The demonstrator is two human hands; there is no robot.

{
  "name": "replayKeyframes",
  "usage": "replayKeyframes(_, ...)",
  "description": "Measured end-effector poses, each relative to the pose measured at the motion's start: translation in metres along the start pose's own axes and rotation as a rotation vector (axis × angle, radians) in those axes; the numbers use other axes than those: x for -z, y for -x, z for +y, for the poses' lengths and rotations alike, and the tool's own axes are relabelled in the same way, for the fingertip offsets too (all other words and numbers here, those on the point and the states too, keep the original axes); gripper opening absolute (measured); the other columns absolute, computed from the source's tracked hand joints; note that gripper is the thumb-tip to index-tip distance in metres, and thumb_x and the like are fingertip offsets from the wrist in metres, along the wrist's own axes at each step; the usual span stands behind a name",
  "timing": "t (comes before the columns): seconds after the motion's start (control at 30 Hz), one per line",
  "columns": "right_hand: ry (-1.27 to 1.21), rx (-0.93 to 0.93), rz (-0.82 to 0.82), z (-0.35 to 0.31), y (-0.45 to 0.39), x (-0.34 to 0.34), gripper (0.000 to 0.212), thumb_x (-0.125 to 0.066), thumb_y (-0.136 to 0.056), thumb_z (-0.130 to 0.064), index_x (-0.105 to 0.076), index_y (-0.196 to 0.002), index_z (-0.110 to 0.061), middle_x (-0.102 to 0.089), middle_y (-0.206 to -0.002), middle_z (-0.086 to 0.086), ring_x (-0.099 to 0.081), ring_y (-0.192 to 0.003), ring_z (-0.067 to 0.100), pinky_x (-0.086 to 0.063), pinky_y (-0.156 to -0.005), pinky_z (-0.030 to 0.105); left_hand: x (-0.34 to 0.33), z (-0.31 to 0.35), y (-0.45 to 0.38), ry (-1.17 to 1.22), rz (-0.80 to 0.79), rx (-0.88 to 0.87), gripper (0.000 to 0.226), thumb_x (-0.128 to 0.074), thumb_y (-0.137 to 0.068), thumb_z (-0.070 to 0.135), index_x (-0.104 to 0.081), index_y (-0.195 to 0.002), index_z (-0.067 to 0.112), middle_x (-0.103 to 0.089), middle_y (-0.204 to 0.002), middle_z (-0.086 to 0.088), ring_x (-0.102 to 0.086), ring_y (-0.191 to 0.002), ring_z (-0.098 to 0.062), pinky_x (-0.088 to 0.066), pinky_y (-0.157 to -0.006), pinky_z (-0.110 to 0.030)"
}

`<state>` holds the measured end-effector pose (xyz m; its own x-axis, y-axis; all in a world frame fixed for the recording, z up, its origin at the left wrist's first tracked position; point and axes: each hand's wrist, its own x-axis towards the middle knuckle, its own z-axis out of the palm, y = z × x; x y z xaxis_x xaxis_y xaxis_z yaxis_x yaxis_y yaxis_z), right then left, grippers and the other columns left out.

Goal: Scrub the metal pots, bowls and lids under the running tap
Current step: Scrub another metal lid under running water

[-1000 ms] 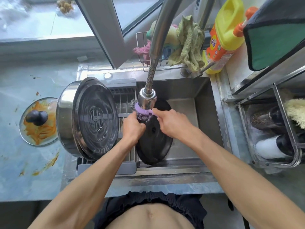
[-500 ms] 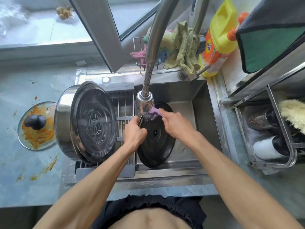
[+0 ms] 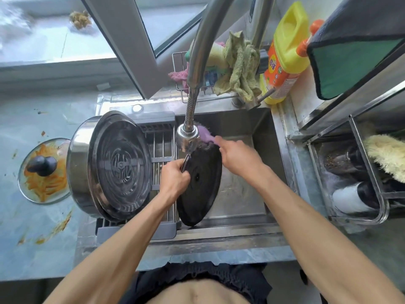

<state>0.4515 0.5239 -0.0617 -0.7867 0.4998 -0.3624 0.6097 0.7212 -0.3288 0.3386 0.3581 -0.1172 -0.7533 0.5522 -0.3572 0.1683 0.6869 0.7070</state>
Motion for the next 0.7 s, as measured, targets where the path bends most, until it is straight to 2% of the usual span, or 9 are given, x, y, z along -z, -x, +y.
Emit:
replayKeyframes(0.07,-0.007,-0.035,0.018,0.004,-0.001,0.001,0.042,-0.034,-0.103,-0.023,-0.034,-0.145,-0.028,-0.064,-0.111,0.021,-0.061,-0.098,0.042,-0.042,-0.071,0.043,0.002,-0.001,0.001,0.036,0.015,-0.007,0.026,-0.062,-0.084,0.002,-0.056,-0.059,0.01,-0.053,-0.059,0.004,-0.045,-0.057,-0.007,-0.038,-0.055,-0.029)
replayKeyframes(0.17,-0.036,0.079,0.031,-0.014,0.016,-0.003,0.047,-0.036,-0.103,-0.025,-0.031,-0.148,-0.036,-0.065,-0.102,0.021,-0.062,-0.093,0.044,-0.045,-0.069,0.043,0.007,0.0,-0.003,0.078,0.046,0.033,0.027,-0.061,-0.081,-0.002,-0.056,-0.058,0.013,-0.052,-0.058,0.005,-0.044,-0.057,-0.009,-0.036,-0.054,-0.029)
replayKeyframes(0.23,-0.038,0.103,0.037,-0.019,0.022,-0.003,0.047,-0.037,-0.103,-0.027,-0.03,-0.149,-0.038,-0.065,-0.101,0.021,-0.062,-0.093,0.044,-0.046,-0.071,0.043,0.01,0.001,-0.001,0.144,0.039,0.031,0.028,-0.059,-0.079,-0.006,-0.064,-0.063,0.017,-0.063,-0.063,-0.001,-0.052,-0.061,-0.011,-0.044,-0.057,-0.03)
replayKeyframes(0.3,-0.075,0.023,0.074,-0.007,0.012,0.002,0.046,-0.036,-0.103,-0.026,-0.031,-0.148,-0.035,-0.065,-0.101,0.022,-0.062,-0.094,0.045,-0.048,-0.074,0.046,0.012,0.002,0.007,0.229,0.043,0.017,0.031,-0.059,-0.078,-0.009,-0.072,-0.072,0.019,-0.074,-0.076,-0.007,-0.061,-0.068,-0.01,-0.053,-0.063,-0.029)
replayKeyframes(0.4,-0.042,-0.031,0.105,-0.008,0.007,0.008,0.05,-0.037,-0.102,-0.023,-0.026,-0.151,-0.031,-0.065,-0.101,0.023,-0.064,-0.092,0.044,-0.049,-0.073,0.046,0.013,0.002,0.013,0.314,0.061,0.014,0.016,-0.06,-0.078,-0.005,-0.07,-0.074,0.008,-0.07,-0.072,-0.005,-0.059,-0.066,-0.011,-0.051,-0.062,-0.032)
replayKeyframes(0.47,-0.016,0.063,0.09,-0.028,0.017,0.0,0.056,-0.038,-0.1,-0.022,-0.021,-0.152,-0.037,-0.066,-0.095,0.021,-0.065,-0.086,0.042,-0.045,-0.067,0.043,0.014,0.002,0.015,0.388,0.076,0.06,0.013,-0.059,-0.079,-0.009,-0.068,-0.076,0.0,-0.067,-0.069,-0.005,-0.06,-0.066,-0.015,-0.051,-0.064,-0.036)
replayKeyframes(0.53,-0.002,0.144,0.074,-0.038,0.024,-0.002,0.057,-0.035,-0.101,-0.022,-0.018,-0.152,-0.04,-0.066,-0.091,0.018,-0.065,-0.083,0.041,-0.044,-0.065,0.042,0.018,0.002,0.018,0.443,0.084,0.074,0.024,-0.058,-0.081,-0.014,-0.073,-0.079,0.006,-0.073,-0.074,-0.006,-0.067,-0.071,-0.019,-0.058,-0.069,-0.038)
replayKeyframes(0.6,-0.01,0.068,0.114,-0.026,0.012,0.006,0.053,-0.035,-0.103,-0.023,-0.021,-0.152,-0.038,-0.067,-0.097,0.02,-0.065,-0.088,0.041,-0.047,-0.069,0.044,0.023,0.004,0.025,0.458,0.082,0.041,0.038,-0.058,-0.082,-0.015,-0.076,-0.082,0.018,-0.078,-0.08,0.0,-0.072,-0.078,-0.017,-0.062,-0.074,-0.037)
replayKeyframes(0.7,0.002,-0.024,0.126,-0.016,0.001,0.022,0.051,-0.035,-0.103,-0.023,-0.025,-0.152,-0.032,-0.066,-0.104,0.023,-0.065,-0.092,0.043,-0.05,-0.075,0.046,0.025,0.001,0.034,0.46,0.094,0.003,0.043,-0.058,-0.083,-0.015,-0.077,-0.083,0.024,-0.078,-0.081,0.006,-0.072,-0.08,-0.014,-0.062,-0.076,-0.035)
